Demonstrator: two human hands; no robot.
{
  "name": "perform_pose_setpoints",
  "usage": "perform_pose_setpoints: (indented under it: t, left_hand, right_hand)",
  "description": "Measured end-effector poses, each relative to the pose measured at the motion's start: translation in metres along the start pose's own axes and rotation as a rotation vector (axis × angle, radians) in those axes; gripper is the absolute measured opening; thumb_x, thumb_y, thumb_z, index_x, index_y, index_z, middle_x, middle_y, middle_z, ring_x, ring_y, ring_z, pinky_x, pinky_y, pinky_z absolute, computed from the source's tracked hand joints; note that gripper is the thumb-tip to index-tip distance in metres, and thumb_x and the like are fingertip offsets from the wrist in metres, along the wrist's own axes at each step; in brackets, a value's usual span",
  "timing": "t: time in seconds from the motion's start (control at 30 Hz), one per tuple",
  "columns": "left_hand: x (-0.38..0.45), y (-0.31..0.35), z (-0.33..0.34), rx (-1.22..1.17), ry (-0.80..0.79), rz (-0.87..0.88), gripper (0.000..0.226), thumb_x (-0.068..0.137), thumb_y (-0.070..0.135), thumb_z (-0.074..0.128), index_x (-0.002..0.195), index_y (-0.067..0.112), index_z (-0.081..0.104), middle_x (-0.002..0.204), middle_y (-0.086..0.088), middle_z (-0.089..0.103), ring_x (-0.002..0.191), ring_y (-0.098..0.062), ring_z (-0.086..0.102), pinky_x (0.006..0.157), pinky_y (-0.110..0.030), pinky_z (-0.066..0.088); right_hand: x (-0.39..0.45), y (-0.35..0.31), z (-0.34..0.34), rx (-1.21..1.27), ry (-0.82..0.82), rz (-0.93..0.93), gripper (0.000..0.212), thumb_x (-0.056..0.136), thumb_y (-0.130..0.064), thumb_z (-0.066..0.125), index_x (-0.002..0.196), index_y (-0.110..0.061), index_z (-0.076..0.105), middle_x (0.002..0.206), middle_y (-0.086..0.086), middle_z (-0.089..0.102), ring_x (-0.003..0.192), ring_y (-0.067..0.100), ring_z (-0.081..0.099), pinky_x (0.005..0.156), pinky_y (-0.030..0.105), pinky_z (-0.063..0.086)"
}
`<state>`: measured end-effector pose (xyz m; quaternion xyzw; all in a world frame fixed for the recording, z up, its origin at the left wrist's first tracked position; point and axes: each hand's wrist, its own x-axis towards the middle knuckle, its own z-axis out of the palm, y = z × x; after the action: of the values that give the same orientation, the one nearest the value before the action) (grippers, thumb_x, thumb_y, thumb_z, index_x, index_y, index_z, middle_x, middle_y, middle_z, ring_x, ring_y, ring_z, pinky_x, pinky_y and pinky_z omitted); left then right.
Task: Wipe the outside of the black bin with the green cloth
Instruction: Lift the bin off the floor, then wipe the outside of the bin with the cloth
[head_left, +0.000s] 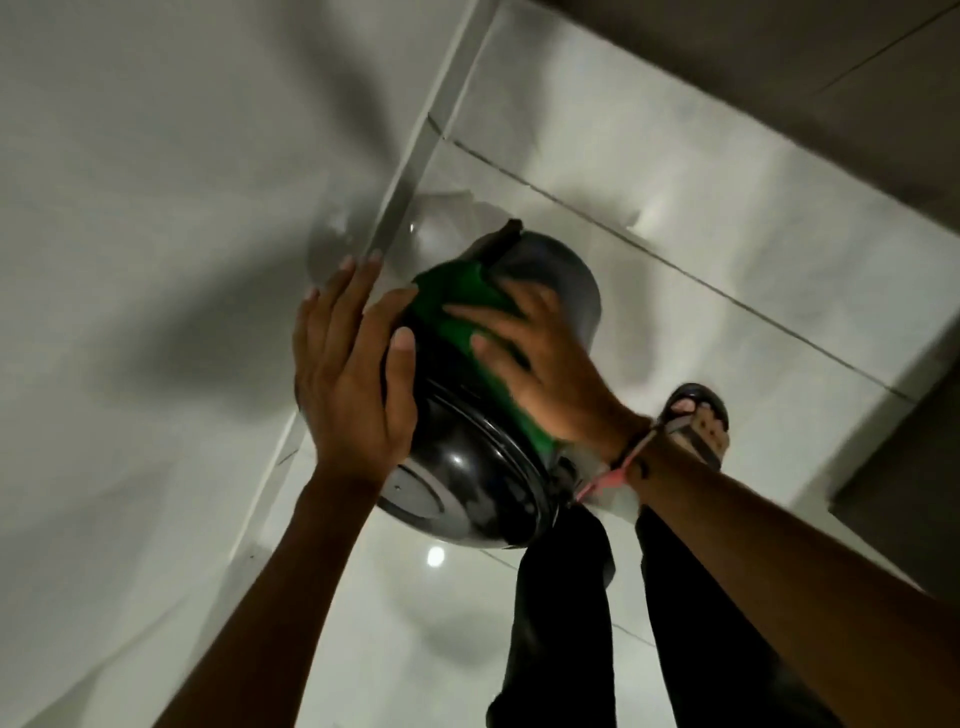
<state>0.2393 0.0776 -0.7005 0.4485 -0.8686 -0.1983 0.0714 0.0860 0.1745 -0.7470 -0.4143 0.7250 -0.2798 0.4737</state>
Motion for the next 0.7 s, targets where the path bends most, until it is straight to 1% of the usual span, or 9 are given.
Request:
perform_pose_setpoints:
  t: [0.07, 0.17, 0.23, 0.3, 0.37, 0.43, 0.5, 0.6, 0.7]
  left_hand:
    - [0.002, 0.008, -0.012, -0.035, 0.058, 0.048, 0.045, 0.106, 0.022, 0.038, 0.136, 0.002, 0.066, 0.154, -0.021, 0.056, 0.148, -0.040, 0.048, 0.124, -0.064, 0.032]
    - [0.017, 0.025, -0.023, -0.045, 0.105, 0.067, 0.048, 0.107, 0.025, 0.035, 0.146, 0.006, 0.057, 0.159, -0.022, 0.050, 0.153, -0.038, 0.040, 0.130, -0.058, 0.020]
    - [0.028, 0.030, -0.020, -0.053, 0.105, 0.043, 0.051, 0.108, 0.026, 0.033, 0.150, 0.006, 0.054, 0.162, -0.023, 0.047, 0.155, -0.040, 0.037, 0.130, -0.060, 0.018]
    - [0.037, 0.028, -0.016, -0.059, 0.107, 0.005, 0.053, 0.107, 0.024, 0.031, 0.152, 0.002, 0.051, 0.163, -0.025, 0.045, 0.156, -0.041, 0.036, 0.130, -0.062, 0.017]
    - [0.037, 0.022, -0.016, -0.105, 0.100, -0.061, 0.055, 0.107, 0.023, 0.030, 0.153, 0.001, 0.048, 0.164, -0.025, 0.043, 0.157, -0.039, 0.034, 0.131, -0.061, 0.016]
    - [0.028, 0.018, -0.016, -0.123, 0.099, -0.066, 0.054, 0.107, 0.024, 0.030, 0.153, 0.003, 0.048, 0.164, -0.024, 0.043, 0.157, -0.037, 0.034, 0.132, -0.059, 0.016]
    - [0.019, 0.007, -0.021, -0.114, 0.099, -0.034, 0.051, 0.108, 0.025, 0.031, 0.148, 0.005, 0.055, 0.162, -0.021, 0.048, 0.157, -0.036, 0.036, 0.133, -0.054, 0.016]
    - [0.022, -0.011, -0.024, -0.147, 0.161, -0.094, 0.048, 0.110, 0.026, 0.030, 0.136, 0.007, 0.065, 0.156, -0.015, 0.056, 0.156, -0.030, 0.039, 0.133, -0.055, 0.017]
    - [0.034, -0.022, -0.012, -0.193, 0.245, -0.155, 0.042, 0.112, 0.022, 0.031, 0.129, 0.011, 0.067, 0.147, -0.011, 0.064, 0.152, -0.029, 0.045, 0.125, -0.065, 0.027]
  right_hand:
    - [0.027, 0.022, -0.016, 0.017, 0.109, 0.083, 0.038, 0.107, -0.027, 0.048, 0.141, -0.023, 0.065, 0.157, 0.014, 0.050, 0.150, 0.028, 0.037, 0.129, 0.025, 0.017]
    - [0.068, 0.046, -0.054, 0.210, 0.180, 0.331, 0.036, 0.108, -0.016, 0.051, 0.142, -0.015, 0.064, 0.157, 0.008, 0.053, 0.148, 0.026, 0.047, 0.122, 0.014, 0.028]
    - [0.079, 0.043, -0.065, 0.331, 0.164, 0.430, 0.035, 0.106, -0.016, 0.053, 0.139, -0.018, 0.066, 0.153, 0.005, 0.058, 0.145, 0.024, 0.051, 0.124, 0.025, 0.034]
    - [0.071, 0.016, -0.064, 0.379, 0.104, 0.275, 0.032, 0.101, -0.017, 0.056, 0.128, -0.020, 0.071, 0.144, 0.004, 0.064, 0.140, 0.027, 0.055, 0.123, 0.029, 0.038]
    - [0.037, -0.022, -0.047, 0.296, 0.007, -0.023, 0.032, 0.098, -0.023, 0.056, 0.125, -0.019, 0.073, 0.141, 0.008, 0.065, 0.140, 0.028, 0.055, 0.123, 0.036, 0.039]
    - [0.002, -0.034, -0.028, 0.151, -0.015, -0.234, 0.036, 0.102, -0.025, 0.054, 0.133, -0.015, 0.070, 0.148, 0.015, 0.059, 0.146, 0.030, 0.049, 0.124, 0.045, 0.037]
    - [-0.002, -0.017, -0.024, 0.036, 0.024, -0.269, 0.041, 0.105, -0.023, 0.050, 0.142, -0.012, 0.064, 0.155, 0.020, 0.051, 0.152, 0.035, 0.041, 0.128, 0.046, 0.031]
    - [0.028, 0.026, -0.031, 0.040, 0.166, 0.006, 0.044, 0.108, -0.022, 0.045, 0.149, -0.014, 0.056, 0.164, 0.020, 0.037, 0.158, 0.036, 0.030, 0.132, 0.048, 0.022]
    - [0.063, 0.046, -0.029, 0.441, 0.310, 0.354, 0.042, 0.109, -0.018, 0.046, 0.150, -0.011, 0.053, 0.162, 0.017, 0.040, 0.152, 0.032, 0.038, 0.130, 0.047, 0.029]
